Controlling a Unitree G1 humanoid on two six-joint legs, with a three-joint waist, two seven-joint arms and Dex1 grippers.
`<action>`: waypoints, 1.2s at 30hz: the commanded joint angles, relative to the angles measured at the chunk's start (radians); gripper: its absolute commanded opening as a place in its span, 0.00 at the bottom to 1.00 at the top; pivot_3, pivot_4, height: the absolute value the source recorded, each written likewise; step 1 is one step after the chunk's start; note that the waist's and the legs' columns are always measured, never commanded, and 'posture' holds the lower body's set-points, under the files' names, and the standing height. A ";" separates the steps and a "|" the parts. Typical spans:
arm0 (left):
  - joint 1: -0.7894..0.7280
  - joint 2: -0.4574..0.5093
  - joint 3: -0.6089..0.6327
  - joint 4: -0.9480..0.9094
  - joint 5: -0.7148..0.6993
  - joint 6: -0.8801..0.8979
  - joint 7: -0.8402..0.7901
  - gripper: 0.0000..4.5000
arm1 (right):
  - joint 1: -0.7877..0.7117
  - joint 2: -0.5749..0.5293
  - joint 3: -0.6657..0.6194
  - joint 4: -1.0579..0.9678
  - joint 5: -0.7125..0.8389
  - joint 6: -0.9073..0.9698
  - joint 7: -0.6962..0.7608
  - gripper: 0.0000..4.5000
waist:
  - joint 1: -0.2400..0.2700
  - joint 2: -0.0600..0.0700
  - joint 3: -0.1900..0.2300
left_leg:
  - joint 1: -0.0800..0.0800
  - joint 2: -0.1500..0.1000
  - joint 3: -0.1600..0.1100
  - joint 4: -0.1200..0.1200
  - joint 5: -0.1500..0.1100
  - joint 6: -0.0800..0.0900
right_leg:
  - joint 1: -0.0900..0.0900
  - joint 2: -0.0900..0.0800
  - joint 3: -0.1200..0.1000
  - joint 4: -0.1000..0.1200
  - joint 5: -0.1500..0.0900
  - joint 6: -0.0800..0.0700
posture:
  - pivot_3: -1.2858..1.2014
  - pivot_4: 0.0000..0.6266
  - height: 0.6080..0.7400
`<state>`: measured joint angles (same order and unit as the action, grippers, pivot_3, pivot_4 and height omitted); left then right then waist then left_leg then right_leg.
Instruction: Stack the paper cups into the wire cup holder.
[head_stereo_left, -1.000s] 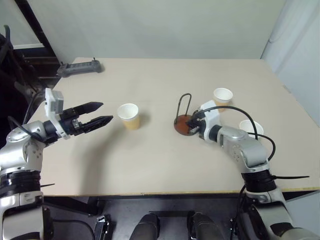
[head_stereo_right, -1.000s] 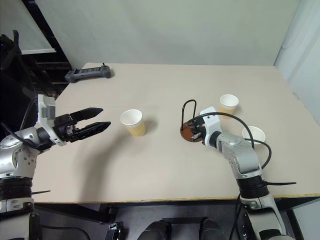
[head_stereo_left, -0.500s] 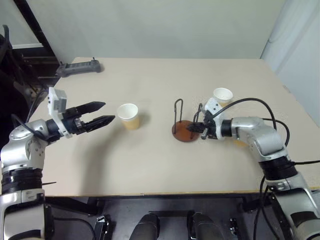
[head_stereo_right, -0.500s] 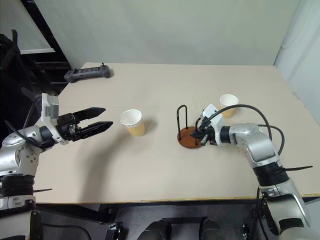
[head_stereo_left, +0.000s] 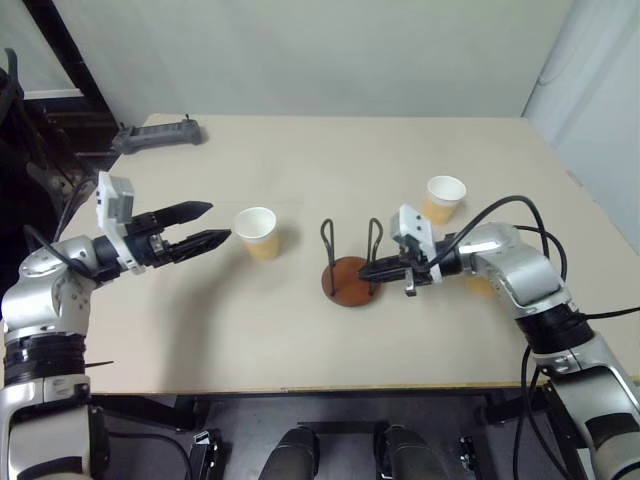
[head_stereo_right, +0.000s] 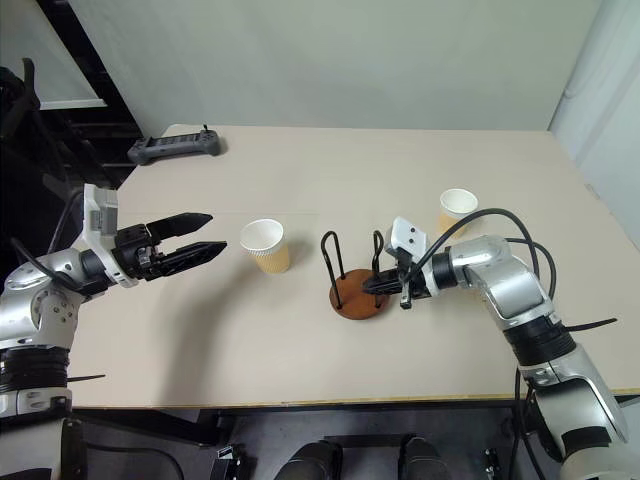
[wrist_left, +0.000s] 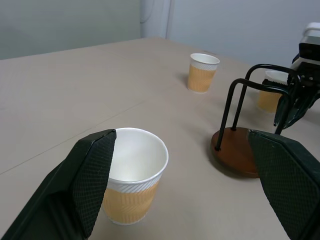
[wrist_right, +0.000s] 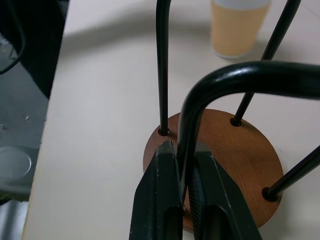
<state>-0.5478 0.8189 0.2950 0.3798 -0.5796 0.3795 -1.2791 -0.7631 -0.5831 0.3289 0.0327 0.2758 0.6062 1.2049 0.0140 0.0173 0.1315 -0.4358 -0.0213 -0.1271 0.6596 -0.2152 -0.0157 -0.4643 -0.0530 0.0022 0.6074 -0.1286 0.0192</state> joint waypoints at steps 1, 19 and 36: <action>-0.013 0.015 0.012 -0.022 -0.002 0.000 0.000 1.00 | -0.027 0.011 -0.004 0.000 -0.014 -0.042 0.008 0.01 | 0.000 0.000 0.000 | 0.000 0.000 0.000 0.000 0.000 0.000 | 0.000 0.000 0.000 0.000 0.000 0.000 | 0.52 0.24 1.00; -0.008 0.015 0.014 -0.030 -0.005 0.006 0.000 1.00 | -0.020 0.030 -0.005 0.096 -0.083 -0.117 0.008 0.01 | 0.001 0.000 0.000 | 0.000 0.000 0.000 0.000 0.000 -0.001 | 0.000 0.000 0.000 0.001 0.000 0.000 | 0.52 0.24 1.00; -0.016 0.011 0.008 -0.021 -0.001 0.005 -0.003 1.00 | -0.014 0.000 -0.001 0.052 -0.079 -0.075 0.071 0.98 | 0.000 0.000 0.000 | 0.000 0.000 0.000 0.000 0.000 0.000 | 0.000 0.000 0.000 0.001 0.000 0.000 | 0.52 0.24 1.00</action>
<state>-0.5472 0.8189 0.2949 0.3750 -0.5796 0.3882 -1.2805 -0.7590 -0.5704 0.3406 0.1133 0.1918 0.5313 1.2665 0.0143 0.0172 0.1315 -0.4357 -0.0213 -0.1271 0.6597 -0.2153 -0.0162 -0.4647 -0.0533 0.0020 0.6081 -0.1283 0.0187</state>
